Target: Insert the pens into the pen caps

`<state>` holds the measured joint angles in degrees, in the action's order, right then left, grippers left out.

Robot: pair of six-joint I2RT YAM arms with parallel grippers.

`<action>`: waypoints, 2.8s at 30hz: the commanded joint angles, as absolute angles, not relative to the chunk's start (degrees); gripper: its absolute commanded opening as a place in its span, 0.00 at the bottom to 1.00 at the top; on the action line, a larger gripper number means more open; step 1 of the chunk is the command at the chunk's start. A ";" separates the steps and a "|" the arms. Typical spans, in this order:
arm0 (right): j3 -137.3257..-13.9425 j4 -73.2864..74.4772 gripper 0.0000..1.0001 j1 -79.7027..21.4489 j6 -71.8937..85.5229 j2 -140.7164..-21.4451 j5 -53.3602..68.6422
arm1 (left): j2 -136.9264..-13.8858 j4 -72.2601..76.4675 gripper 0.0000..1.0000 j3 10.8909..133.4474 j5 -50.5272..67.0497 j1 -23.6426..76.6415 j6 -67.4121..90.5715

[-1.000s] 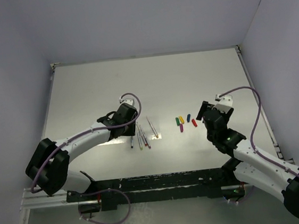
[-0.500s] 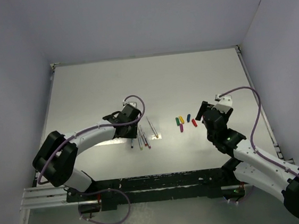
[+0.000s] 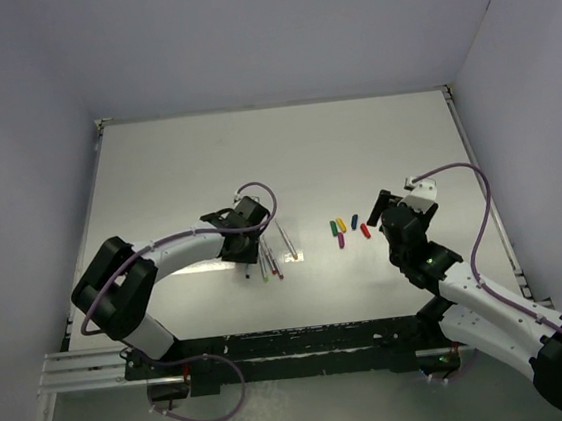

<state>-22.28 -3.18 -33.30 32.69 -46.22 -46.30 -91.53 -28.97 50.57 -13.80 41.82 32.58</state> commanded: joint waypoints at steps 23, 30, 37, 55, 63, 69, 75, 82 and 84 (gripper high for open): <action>-24.28 -3.17 0.81 -33.07 34.21 -45.32 -47.50 | -98.41 -36.02 0.44 54.29 -14.47 42.41 33.60; -24.30 -2.37 0.82 -33.05 34.55 -45.11 -47.35 | -97.95 -34.33 0.43 51.56 -13.17 42.38 34.63; -23.93 -1.59 0.82 -33.12 34.95 -43.87 -47.41 | -97.02 -32.13 0.42 48.17 -11.95 42.56 36.20; -24.66 0.90 0.83 -32.99 35.38 -42.99 -47.29 | -100.42 -31.14 0.21 47.10 -11.51 42.98 37.27; -24.74 1.65 0.83 -33.05 35.44 -42.58 -47.46 | -99.96 -30.67 0.05 45.99 -10.84 43.15 38.91; -24.66 1.60 0.83 -33.03 35.52 -42.37 -47.29 | -96.75 -29.73 0.00 44.19 -11.70 43.15 40.45; -25.60 1.66 0.80 -33.02 35.32 -44.33 -46.68 | -86.30 -31.11 0.00 44.03 -15.41 43.09 40.89; -28.86 2.34 0.68 -33.05 35.57 -51.27 -44.98 | -72.95 -28.18 0.00 43.04 -18.31 43.14 37.25; -30.05 2.46 0.65 -33.00 35.60 -54.43 -43.77 | -70.19 -25.98 0.00 42.16 -17.54 43.14 35.18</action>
<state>-26.22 2.28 -33.30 34.63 -50.48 -45.15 -76.05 -30.04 43.09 -16.49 42.94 38.85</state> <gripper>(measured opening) 0.673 0.033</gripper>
